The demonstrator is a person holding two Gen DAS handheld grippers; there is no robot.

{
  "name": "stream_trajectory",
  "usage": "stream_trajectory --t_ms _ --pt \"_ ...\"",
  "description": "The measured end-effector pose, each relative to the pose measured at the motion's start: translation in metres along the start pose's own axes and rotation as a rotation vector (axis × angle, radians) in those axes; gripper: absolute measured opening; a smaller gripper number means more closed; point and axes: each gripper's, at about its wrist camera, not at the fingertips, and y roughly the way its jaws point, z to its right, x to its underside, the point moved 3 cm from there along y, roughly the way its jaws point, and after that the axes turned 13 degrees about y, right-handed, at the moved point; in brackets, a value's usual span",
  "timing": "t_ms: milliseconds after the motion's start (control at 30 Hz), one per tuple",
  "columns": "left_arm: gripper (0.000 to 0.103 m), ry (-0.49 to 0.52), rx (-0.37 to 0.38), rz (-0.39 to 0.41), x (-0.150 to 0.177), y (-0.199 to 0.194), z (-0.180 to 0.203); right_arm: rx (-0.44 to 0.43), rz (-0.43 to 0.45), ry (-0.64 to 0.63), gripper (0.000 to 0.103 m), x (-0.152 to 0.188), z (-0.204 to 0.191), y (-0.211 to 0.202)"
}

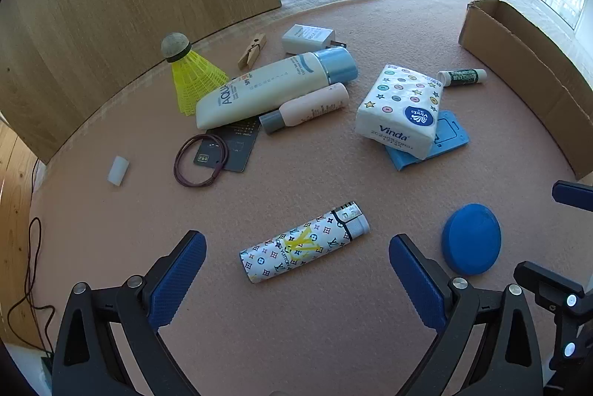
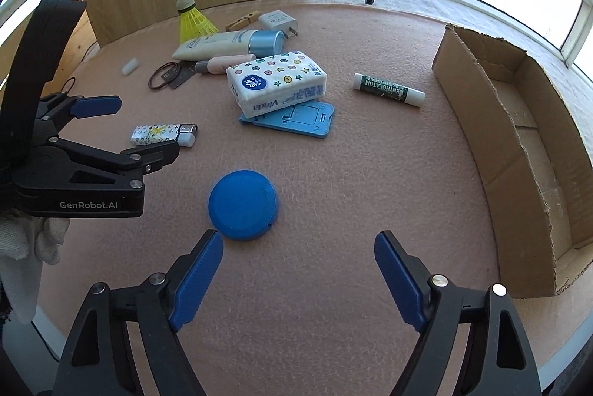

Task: Organize objects
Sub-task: 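Grasp the patterned lighter with the left tool while the right tool grasps the blue lid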

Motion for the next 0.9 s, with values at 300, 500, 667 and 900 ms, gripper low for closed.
stream_trajectory --t_ms 300,500,667,900 --pt "0.077 0.086 0.08 -0.032 -0.003 0.018 -0.003 -0.002 -0.024 0.026 0.078 0.001 0.007 0.005" --pt "0.051 0.065 0.192 -0.033 -0.005 0.023 -0.002 -0.001 -0.024 0.031 0.078 0.001 0.007 0.004" --pt "0.038 0.038 0.224 -0.031 -0.003 0.021 0.001 -0.003 -0.029 0.019 0.077 -0.001 0.003 0.008" --pt "0.029 -0.05 0.219 -0.02 0.009 0.014 0.0 -0.021 -0.039 -0.03 0.075 -0.004 -0.012 0.017"
